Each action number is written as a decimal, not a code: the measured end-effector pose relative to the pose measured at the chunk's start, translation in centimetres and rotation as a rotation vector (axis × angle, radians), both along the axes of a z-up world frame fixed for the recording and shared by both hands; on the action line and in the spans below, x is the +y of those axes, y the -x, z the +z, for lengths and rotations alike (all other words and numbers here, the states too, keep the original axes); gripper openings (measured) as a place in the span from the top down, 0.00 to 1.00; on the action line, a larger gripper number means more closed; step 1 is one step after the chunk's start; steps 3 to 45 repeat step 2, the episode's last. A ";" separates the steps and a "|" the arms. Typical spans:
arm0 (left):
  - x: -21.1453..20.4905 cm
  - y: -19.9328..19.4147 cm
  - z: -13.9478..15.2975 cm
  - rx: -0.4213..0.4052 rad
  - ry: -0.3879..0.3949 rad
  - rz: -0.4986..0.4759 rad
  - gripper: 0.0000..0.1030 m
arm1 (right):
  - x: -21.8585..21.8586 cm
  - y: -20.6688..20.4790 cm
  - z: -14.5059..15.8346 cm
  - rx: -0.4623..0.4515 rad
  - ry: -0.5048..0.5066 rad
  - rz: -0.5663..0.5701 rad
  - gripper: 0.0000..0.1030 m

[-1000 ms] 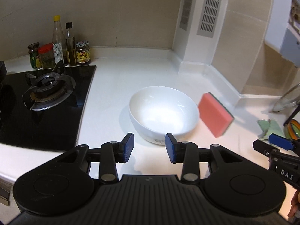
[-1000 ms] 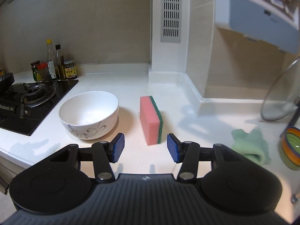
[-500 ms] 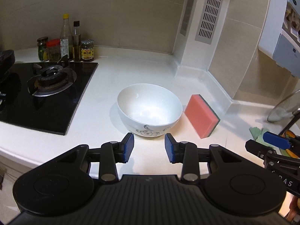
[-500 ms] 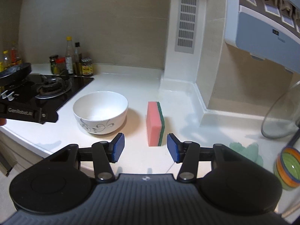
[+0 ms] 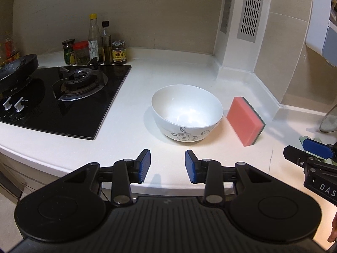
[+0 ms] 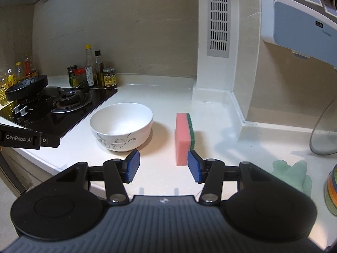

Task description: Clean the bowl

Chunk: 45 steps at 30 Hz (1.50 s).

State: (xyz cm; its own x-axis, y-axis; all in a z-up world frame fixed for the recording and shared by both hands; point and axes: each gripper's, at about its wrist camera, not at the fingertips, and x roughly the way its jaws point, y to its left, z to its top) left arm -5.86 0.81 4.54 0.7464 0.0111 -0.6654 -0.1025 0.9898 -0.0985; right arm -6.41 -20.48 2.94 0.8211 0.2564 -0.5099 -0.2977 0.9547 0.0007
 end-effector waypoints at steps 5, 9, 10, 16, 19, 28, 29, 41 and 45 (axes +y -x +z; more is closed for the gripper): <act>0.0 0.2 -0.1 0.003 -0.009 0.009 0.59 | 0.0 0.0 0.0 0.000 0.002 0.002 0.56; 0.0 0.2 -0.1 0.003 -0.009 0.009 0.59 | 0.0 0.0 0.0 0.000 0.002 0.002 0.56; 0.0 0.2 -0.1 0.003 -0.009 0.009 0.59 | 0.0 0.0 0.0 0.000 0.002 0.002 0.56; 0.0 0.2 -0.1 0.003 -0.009 0.009 0.59 | 0.0 0.0 0.0 0.000 0.002 0.002 0.56; 0.0 0.2 -0.1 0.003 -0.009 0.009 0.59 | 0.0 0.0 0.0 0.000 0.002 0.002 0.56; 0.0 0.2 -0.1 0.003 -0.009 0.009 0.59 | 0.0 0.0 0.0 0.000 0.002 0.002 0.56; 0.0 0.2 -0.1 0.003 -0.009 0.009 0.59 | 0.0 0.0 0.0 0.000 0.002 0.002 0.56; 0.0 0.2 -0.1 0.003 -0.009 0.009 0.59 | 0.0 0.0 0.0 0.000 0.002 0.002 0.56; 0.0 0.2 -0.1 0.003 -0.009 0.009 0.59 | 0.0 0.0 0.0 0.000 0.002 0.002 0.56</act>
